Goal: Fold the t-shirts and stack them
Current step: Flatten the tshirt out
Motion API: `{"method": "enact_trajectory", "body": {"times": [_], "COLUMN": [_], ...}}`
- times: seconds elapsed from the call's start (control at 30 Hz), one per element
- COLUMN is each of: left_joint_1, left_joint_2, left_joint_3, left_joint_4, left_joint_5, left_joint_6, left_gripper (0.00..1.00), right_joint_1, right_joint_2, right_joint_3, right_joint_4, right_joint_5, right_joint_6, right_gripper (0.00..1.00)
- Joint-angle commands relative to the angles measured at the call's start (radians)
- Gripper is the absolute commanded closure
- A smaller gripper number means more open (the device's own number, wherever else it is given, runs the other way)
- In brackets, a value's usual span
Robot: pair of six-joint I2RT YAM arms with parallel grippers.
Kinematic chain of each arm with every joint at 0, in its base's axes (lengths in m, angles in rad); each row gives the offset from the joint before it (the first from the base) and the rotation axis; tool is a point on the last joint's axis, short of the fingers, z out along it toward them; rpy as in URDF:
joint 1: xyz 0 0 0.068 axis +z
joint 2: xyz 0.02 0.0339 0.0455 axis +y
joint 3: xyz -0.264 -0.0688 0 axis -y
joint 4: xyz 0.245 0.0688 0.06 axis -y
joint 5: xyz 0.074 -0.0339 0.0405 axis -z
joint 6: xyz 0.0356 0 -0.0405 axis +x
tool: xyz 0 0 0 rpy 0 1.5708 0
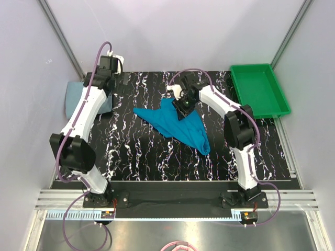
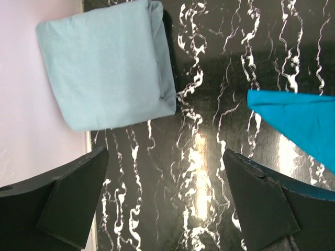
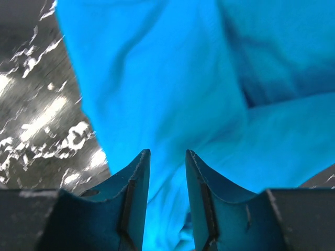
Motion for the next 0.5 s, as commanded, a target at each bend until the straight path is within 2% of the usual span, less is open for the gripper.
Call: {"method": "enact_trajectory", "body": {"times": [0.0, 0.23, 0.47], "left_joint_1": [0.002, 0.007, 0.005], "left_joint_2": [-0.075, -0.069, -0.022], "left_joint_3": [-0.030, -0.030, 0.031], "left_joint_4": [0.032, 0.037, 0.024], "left_joint_5": [-0.026, -0.031, -0.009], "left_joint_6": [0.026, 0.027, 0.015], "left_gripper": [0.01, 0.01, 0.01], "right_joint_1": [-0.024, -0.061, -0.069], "right_joint_2": [0.009, -0.014, 0.023], "right_joint_3": [0.108, 0.099, 0.085], "right_joint_4": [0.042, 0.091, 0.040], "right_joint_5": [-0.006, 0.027, -0.005], "right_joint_6": [0.009, 0.010, 0.010], "right_gripper": [0.59, 0.58, 0.57]}}
